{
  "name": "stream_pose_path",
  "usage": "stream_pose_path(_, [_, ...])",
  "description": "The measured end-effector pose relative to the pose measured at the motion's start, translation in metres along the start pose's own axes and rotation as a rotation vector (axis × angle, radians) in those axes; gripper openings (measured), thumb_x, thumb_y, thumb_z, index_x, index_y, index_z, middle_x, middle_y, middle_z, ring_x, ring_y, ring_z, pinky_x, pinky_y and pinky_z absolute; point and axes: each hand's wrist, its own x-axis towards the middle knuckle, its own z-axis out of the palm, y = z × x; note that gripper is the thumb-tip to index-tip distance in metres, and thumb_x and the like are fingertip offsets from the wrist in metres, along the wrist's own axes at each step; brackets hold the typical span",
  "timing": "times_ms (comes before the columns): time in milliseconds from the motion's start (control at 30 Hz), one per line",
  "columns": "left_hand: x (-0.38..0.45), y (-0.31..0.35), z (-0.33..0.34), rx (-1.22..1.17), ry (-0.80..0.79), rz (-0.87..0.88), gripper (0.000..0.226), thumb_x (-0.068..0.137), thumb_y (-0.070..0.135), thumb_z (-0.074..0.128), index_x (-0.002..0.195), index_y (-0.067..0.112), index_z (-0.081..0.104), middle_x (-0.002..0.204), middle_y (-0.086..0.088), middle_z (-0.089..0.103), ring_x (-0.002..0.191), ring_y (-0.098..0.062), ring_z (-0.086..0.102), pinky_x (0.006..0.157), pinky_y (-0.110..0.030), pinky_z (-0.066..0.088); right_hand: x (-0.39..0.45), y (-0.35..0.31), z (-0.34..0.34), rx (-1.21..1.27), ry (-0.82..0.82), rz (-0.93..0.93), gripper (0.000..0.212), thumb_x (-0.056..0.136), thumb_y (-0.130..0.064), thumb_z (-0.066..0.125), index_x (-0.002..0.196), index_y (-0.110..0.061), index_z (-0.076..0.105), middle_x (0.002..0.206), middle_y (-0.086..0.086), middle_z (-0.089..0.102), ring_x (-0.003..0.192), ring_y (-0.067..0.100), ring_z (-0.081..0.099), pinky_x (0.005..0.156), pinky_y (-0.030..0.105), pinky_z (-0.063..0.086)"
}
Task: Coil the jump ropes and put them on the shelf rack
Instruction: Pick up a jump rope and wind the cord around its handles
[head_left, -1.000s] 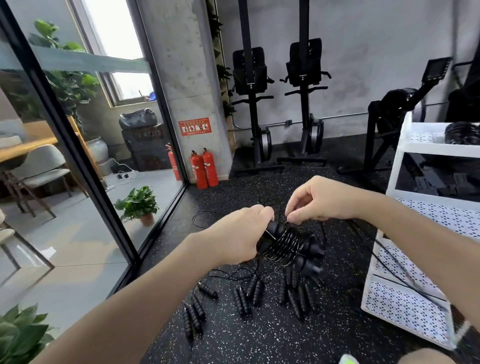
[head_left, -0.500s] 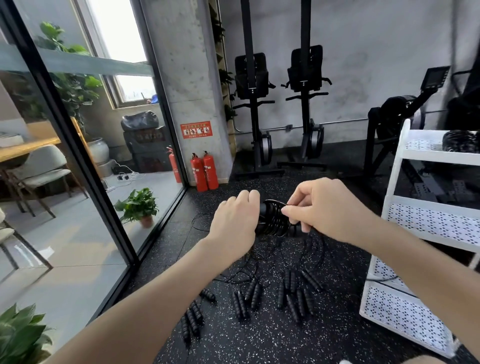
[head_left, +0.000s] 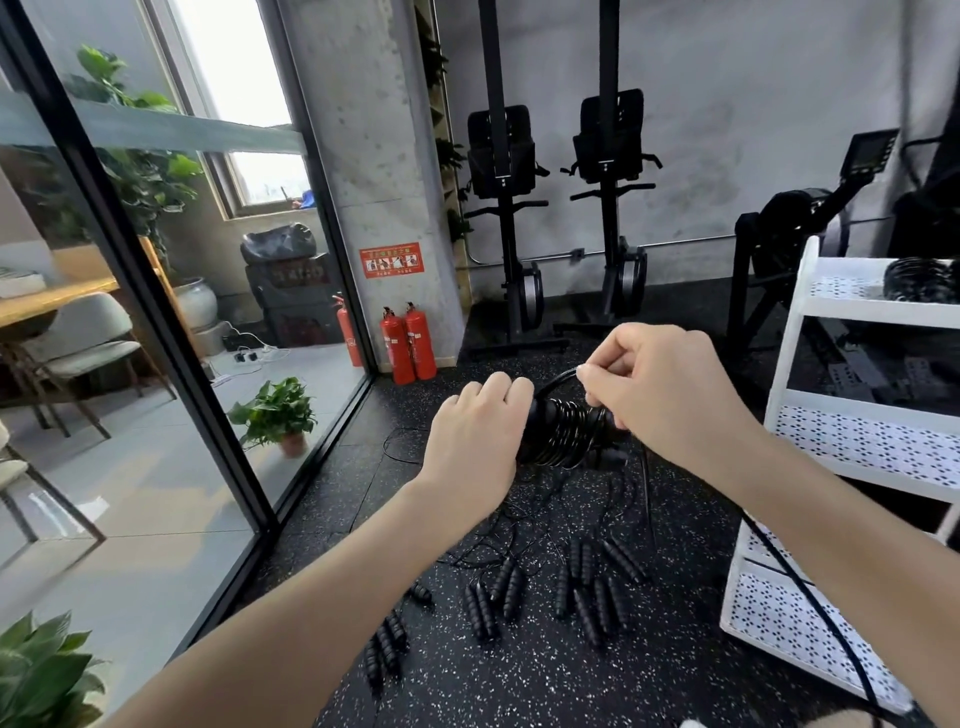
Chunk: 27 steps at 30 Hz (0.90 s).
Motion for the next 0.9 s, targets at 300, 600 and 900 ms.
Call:
stream_pose_path(300, [0.010, 0.001, -0.006, -0.231, -0.025, -0.312, 0.038, 0.079, 0.033, 0.073, 0.095, 0.016, 0.043, 0.100, -0.008, 0.063, 0.092, -0.037, 0.064, 0.069, -0.036, 0.041, -0.053, 0.003, 0.032, 0.116, -0.224, -0.062, 0.008, 0.100, -0.024, 0.062, 0.106, -0.025, 0.057, 0.066, -0.008, 0.069, 0.045, 0.001, 0.062, 0.043, 0.016, 0.043])
stream_pose_path(600, [0.020, -0.006, -0.012, -0.637, -0.321, -0.387, 0.054, 0.067, 0.017, 0.086, 0.107, 0.015, 0.048, 0.095, -0.002, 0.061, 0.073, -0.014, 0.059, 0.047, -0.022, 0.038, -0.069, 0.031, 0.056, 0.279, -0.214, 0.050, 0.011, 0.102, -0.021, 0.057, 0.094, -0.025, 0.050, 0.080, -0.010, 0.072, 0.057, 0.010, 0.067, 0.057, 0.025, 0.052])
stream_pose_path(900, [0.019, -0.005, -0.016, -0.939, -0.393, -0.343, 0.058, 0.064, 0.009, 0.080, 0.114, 0.018, 0.051, 0.101, -0.008, 0.064, 0.074, -0.016, 0.055, 0.054, -0.028, 0.043, -0.047, 0.052, 0.055, 0.270, -0.389, 0.046, 0.017, 0.101, -0.037, 0.056, 0.092, -0.023, 0.062, 0.090, -0.015, 0.076, 0.083, 0.013, 0.069, 0.080, 0.043, 0.056])
